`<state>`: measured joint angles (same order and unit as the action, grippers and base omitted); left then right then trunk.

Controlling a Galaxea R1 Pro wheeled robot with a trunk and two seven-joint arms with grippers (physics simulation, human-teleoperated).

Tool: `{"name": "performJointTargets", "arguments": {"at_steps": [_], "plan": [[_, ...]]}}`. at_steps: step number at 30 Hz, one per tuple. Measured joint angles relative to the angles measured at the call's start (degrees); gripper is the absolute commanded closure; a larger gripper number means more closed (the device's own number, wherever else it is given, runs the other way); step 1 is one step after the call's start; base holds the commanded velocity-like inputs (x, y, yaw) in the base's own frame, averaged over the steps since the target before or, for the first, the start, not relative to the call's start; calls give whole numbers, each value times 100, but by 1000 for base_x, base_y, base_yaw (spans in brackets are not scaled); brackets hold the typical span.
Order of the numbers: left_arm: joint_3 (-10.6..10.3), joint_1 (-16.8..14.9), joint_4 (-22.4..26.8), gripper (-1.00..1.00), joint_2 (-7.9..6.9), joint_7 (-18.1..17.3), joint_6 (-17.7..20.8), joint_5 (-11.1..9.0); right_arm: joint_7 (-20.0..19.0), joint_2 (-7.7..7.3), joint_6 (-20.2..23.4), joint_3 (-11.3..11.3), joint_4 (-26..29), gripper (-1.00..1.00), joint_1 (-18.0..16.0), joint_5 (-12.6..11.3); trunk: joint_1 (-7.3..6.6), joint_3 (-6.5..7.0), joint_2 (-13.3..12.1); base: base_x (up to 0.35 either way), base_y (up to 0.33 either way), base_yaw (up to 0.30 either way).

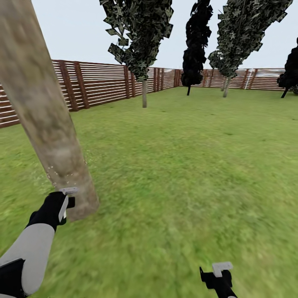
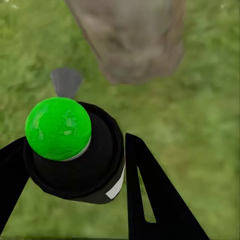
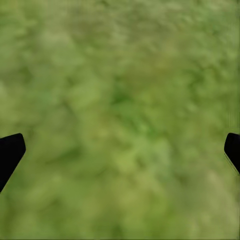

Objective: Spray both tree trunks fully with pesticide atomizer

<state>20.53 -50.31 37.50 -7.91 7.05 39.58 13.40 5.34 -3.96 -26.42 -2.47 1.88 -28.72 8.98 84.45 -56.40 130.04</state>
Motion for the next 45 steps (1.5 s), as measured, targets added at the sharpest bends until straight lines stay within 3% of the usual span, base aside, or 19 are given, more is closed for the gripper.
{"name": "performJointTargets", "arguments": {"at_steps": [7,11,16,19,31,45], "plan": [[8,8,-51,100,-20,-1,0,16,0,0,0,0,0,-100,0,0,1,0,0,49,-268,276],[-1,48,-66,100,-164,0,-1,-4,0,0,0,0,0,-100,0,0,1,0,0,18,-272,274],[1,62,-22,100,25,10,-4,-45,0,-1,0,0,1,-100,1,0,0,0,0,148,-257,126],[0,61,-3,100,64,9,-6,-23,0,-2,0,0,2,-100,1,0,-1,0,0,167,-246,7],[64,250,16,100,-10,28,-143,-13,0,8,0,8,-18,-100,0,0,0,0,0,146,-260,177],[19,254,-25,100,59,27,-179,-16,0,-1,0,2,-16,-100,1,0,0,0,0,161,-248,76]]}}
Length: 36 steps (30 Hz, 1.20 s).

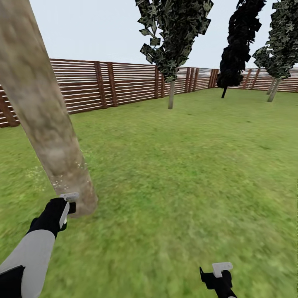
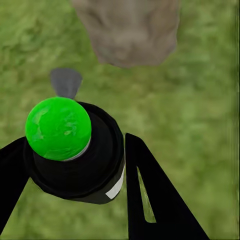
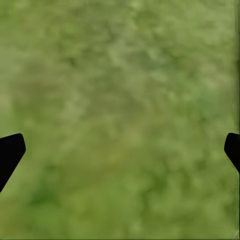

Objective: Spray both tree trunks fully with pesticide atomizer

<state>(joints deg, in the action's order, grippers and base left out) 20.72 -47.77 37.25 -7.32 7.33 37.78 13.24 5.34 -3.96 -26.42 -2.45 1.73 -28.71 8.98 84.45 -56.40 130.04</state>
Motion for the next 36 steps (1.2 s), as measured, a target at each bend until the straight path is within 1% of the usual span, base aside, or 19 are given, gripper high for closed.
{"name": "performJointTargets", "arguments": {"at_steps": [8,14,15,17,19,24,27,29,30,33,36], "plan": [[0,0,3,100,0,0,2,4,0,6,0,6,-1,-100,0,0,0,0,0,137,-255,33],[0,2,5,100,0,0,2,-12,-1,10,0,6,-2,-100,-2,0,0,0,0,116,-262,266],[-5,2,-11,100,31,1,0,-41,-1,9,0,5,-2,-100,-2,0,1,0,0,90,-270,276],[-6,-1,4,100,99,-2,-1,-39,0,3,0,-1,1,-100,-2,0,1,0,0,32,-275,276],[-10,-13,27,100,121,-53,-18,-37,0,1,0,-2,5,-100,-2,0,1,0,0,14,-278,276],[-15,-59,40,100,36,-86,1,8,0,1,0,-2,-1,-100,-2,0,0,0,0,151,-254,276],[-17,-58,40,100,30,-71,30,6,-1,1,1,-1,-2,-100,-1,0,-1,0,0,200,-232,276],[-18,-87,40,100,62,-57,63,-17,-1,1,1,-2,-2,-100,-1,0,-1,0,0,229,-206,270],[-18,-108,48,100,109,-55,74,-32,-1,1,1,-3,-2,-100,-1,0,-1,0,0,239,-191,257],[-12,-220,52,100,133,-62,86,-13,-1,1,1,-3,-1,-100,-1,0,-1,0,0,174,-119,245],[-6,-281,115,100,-2,-74,109,42,-1,1,2,-3,0,-100,0,-1,1,0,0,18,-10,233]]}}
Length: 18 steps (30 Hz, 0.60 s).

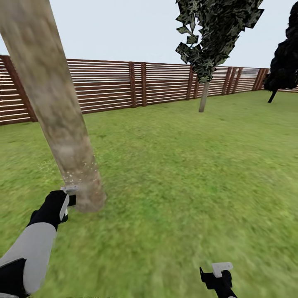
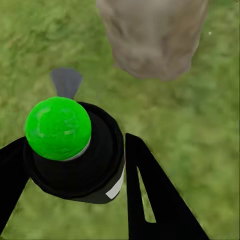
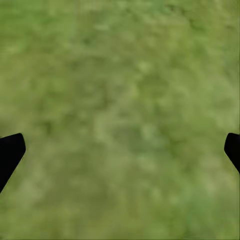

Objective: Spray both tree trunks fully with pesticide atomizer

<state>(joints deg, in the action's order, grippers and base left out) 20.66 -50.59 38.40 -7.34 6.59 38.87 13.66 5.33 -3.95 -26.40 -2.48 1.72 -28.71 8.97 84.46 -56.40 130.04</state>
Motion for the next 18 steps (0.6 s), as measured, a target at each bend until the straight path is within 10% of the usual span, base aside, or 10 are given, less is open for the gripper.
{"name": "performJointTargets", "arguments": {"at_steps": [3,7,10,14,18], "plan": [[4,-9,190,100,-249,-16,19,-40,-1,0,0,0,0,-100,0,0,0,0,0,2,-1,214],[-9,-306,211,100,259,-11,67,-89,-1,0,0,0,1,-100,0,0,0,0,0,0,0,96],[-8,-670,210,100,261,-13,341,-11,-1,-8,0,0,2,-100,1,0,0,0,0,0,0,5],[-7,-669,151,100,-483,-37,378,60,-1,-9,0,1,1,-100,1,1,0,0,0,0,0,0],[-279,-610,203,100,-510,-22,353,-77,0,-9,-1,0,1,-100,1,0,-1,0,0,118,-65,0]]}}
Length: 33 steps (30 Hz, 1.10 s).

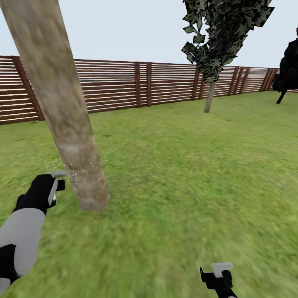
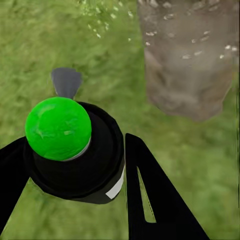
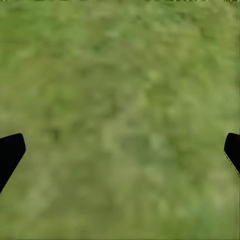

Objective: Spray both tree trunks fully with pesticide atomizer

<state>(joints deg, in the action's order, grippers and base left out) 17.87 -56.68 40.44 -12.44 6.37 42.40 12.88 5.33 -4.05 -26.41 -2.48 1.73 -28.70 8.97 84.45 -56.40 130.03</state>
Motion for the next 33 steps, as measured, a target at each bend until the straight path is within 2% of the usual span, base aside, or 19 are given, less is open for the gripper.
{"name": "performJointTargets", "arguments": {"at_steps": [1,4,7,20,22,23,25,28,29,30,31,33], "plan": [[-161,2,1,100,48,11,-4,-22,0,0,0,0,0,-100,0,0,-1,0,0,226,-151,0],[-273,-4,6,100,159,20,-4,-8,0,0,-1,0,0,-100,0,0,-1,0,0,212,-182,0],[-289,-5,2,100,200,21,-4,7,1,0,-1,1,0,-100,0,0,1,0,0,77,-253,0],[-283,1,-51,100,212,29,-11,-14,1,0,-1,1,-1,-100,0,0,1,0,0,17,-272,0],[-284,3,-66,100,340,36,-15,-41,1,0,-2,1,0,-100,0,0,1,0,0,106,-273,0],[-289,4,-69,100,481,51,-24,-71,1,0,-2,0,0,-100,0,0,1,0,0,112,-273,0],[-291,3,-71,100,572,51,-21,-6,1,0,-1,1,-1,-100,0,0,1,0,0,114,-273,0],[-241,15,-76,100,432,43,-18,60,1,0,-1,1,3,-100,0,1,0,0,0,114,-273,0],[-235,25,-76,100,314,44,-19,93,1,0,-1,1,5,-100,-1,1,0,0,0,125,-273,0],[-224,141,-80,100,152,41,-26,101,1,0,-1,1,7,-100,-1,1,1,-1,0,137,-269,0],[-218,273,-80,100,67,58,-38,64,1,0,-1,1,8,-100,0,1,1,-1,0,150,-261,41],[-214,415,-77,100,-18,53,-43,36,1,0,-1,1,7,-100,-1,0,0,0,0,175,-242,176]]}}
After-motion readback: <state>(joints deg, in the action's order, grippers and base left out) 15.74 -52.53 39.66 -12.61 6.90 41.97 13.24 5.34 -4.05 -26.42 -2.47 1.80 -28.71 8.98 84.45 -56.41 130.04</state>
